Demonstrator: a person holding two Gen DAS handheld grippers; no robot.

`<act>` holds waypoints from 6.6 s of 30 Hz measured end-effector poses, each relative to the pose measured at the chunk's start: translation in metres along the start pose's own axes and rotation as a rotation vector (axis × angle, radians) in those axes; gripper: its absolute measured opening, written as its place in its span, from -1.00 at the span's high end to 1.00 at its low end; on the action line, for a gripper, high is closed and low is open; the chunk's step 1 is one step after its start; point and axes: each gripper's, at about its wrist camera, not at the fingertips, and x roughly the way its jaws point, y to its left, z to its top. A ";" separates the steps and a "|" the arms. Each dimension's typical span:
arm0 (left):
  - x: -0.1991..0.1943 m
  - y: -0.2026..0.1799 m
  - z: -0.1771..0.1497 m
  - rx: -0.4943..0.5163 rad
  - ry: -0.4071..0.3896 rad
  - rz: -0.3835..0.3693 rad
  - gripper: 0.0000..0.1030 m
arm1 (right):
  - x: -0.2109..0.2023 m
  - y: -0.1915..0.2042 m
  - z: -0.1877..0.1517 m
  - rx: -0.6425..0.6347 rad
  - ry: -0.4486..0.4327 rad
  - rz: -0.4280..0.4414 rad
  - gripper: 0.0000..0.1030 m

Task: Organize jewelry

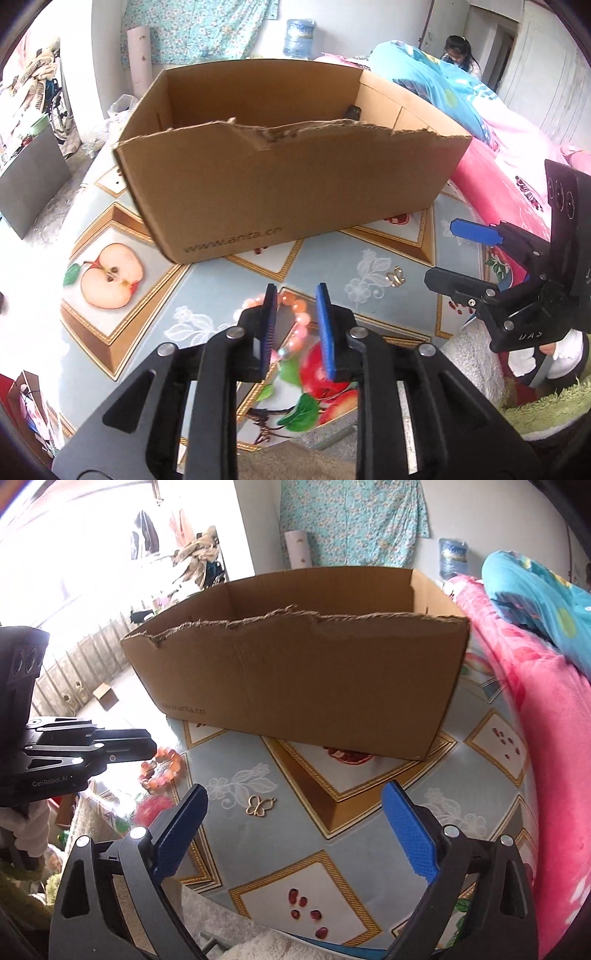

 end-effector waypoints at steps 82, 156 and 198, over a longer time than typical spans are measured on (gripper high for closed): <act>0.016 0.020 -0.025 -0.044 -0.016 -0.096 0.56 | 0.070 0.081 0.052 -0.508 0.627 0.074 0.37; 0.018 0.022 -0.025 -0.057 -0.025 -0.107 0.56 | 0.089 0.079 0.069 -0.420 0.671 0.063 0.70; 0.016 0.022 -0.027 -0.059 -0.029 -0.097 0.55 | 0.076 0.071 0.063 -0.313 0.691 0.070 0.62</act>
